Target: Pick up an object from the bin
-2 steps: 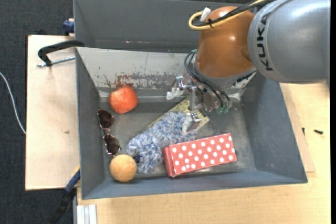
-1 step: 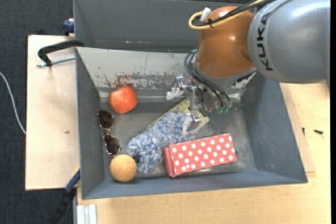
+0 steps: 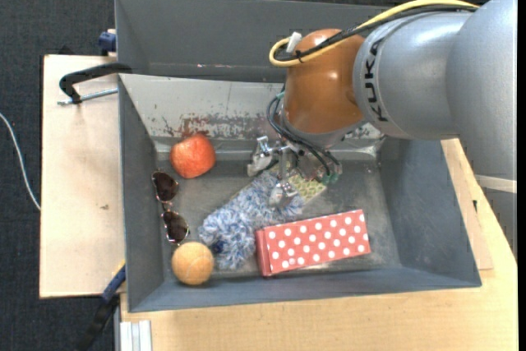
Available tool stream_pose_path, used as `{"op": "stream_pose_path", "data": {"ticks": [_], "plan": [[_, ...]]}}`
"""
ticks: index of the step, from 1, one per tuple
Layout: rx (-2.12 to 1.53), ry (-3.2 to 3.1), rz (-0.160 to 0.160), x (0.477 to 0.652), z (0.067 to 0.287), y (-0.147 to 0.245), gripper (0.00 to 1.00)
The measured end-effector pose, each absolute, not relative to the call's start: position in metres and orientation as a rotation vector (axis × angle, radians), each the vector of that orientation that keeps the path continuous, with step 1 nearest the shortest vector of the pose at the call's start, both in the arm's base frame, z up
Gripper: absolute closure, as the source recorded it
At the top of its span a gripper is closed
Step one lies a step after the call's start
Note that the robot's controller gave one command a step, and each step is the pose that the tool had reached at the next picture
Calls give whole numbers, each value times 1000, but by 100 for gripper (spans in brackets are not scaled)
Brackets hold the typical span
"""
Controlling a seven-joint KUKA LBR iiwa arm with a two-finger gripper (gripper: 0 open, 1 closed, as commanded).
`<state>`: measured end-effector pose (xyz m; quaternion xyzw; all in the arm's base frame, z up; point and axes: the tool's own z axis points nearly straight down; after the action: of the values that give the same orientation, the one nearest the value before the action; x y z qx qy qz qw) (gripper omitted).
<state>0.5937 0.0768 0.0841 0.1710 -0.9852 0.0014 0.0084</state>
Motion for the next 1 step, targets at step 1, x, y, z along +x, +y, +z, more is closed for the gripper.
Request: {"op": "stream_pose_path", "data": {"ticks": [1], "plan": [[534, -3079, 4, 594, 84, 77, 100]]}}
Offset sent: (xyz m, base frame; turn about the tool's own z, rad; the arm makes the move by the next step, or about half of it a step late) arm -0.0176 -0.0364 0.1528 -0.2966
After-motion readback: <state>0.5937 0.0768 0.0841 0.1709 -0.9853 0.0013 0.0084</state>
